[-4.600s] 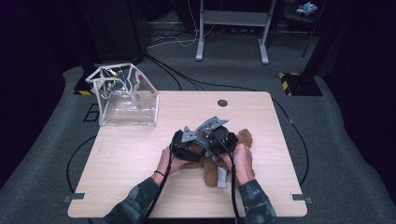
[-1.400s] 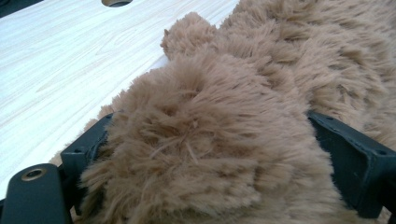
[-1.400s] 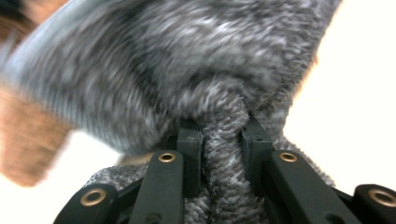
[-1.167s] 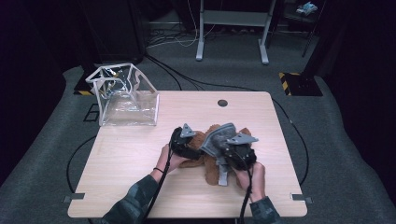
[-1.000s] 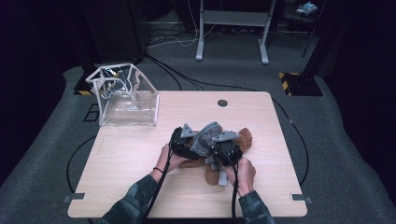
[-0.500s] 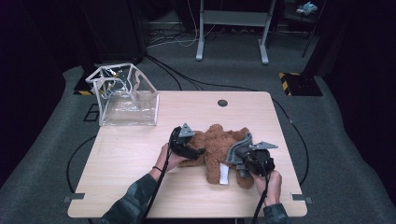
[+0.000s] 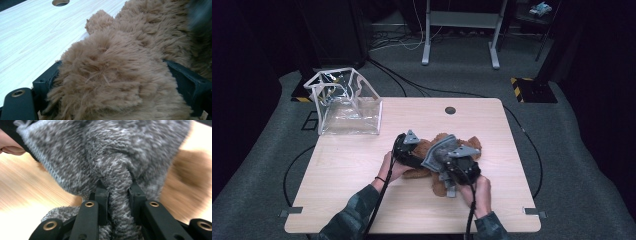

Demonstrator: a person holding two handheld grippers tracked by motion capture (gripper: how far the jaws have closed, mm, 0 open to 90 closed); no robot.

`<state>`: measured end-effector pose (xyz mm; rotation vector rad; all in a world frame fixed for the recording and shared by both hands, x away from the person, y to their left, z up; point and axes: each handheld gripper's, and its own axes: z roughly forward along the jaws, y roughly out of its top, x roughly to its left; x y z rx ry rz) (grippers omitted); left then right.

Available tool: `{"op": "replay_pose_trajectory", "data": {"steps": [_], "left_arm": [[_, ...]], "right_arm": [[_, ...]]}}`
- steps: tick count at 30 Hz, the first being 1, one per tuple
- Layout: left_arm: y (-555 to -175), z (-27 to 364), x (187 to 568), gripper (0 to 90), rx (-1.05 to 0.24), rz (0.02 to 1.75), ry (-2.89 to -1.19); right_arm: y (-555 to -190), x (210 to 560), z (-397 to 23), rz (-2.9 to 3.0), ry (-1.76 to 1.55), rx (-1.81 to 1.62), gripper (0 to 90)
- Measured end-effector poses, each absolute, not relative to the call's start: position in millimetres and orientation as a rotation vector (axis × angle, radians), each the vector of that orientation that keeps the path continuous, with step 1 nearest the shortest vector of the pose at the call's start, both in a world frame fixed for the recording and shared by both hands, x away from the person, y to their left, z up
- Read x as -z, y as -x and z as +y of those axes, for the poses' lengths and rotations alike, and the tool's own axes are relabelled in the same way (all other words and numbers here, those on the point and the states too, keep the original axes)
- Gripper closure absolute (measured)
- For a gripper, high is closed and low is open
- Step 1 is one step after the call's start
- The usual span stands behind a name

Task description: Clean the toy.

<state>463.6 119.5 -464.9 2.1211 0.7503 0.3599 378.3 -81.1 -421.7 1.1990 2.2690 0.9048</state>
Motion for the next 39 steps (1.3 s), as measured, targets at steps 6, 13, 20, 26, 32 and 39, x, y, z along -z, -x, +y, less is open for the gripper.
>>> {"op": "replay_pose_trajectory", "data": {"steps": [6, 13, 20, 26, 32, 39], "left_arm": [[-459, 115, 469, 12.4, -0.418, 0.775, -2.123], [-457, 111, 470, 12.4, -0.454, 0.785, -2.124], [-458, 112, 470, 12.5, -0.439, 0.794, -2.110], [-459, 113, 470, 12.5, -0.425, 0.781, -2.115], [-459, 113, 469, 12.5, -0.427, 0.779, -2.118], [-457, 110, 470, 12.6, -0.449, 0.783, -2.141]], "right_arm": [[-383, 449, -66, 2.330, -1.208, -0.889, 74.9], [-360, 470, -68, 2.415, -1.221, -0.856, 75.3], [-340, 494, -66, 2.562, -1.207, -0.787, 75.6], [-342, 464, -80, 2.523, -1.205, -0.909, 74.9], [-371, 421, -87, 2.320, -1.197, -0.971, 74.5], [-389, 452, -69, 2.366, -1.211, -0.890, 75.3]]}}
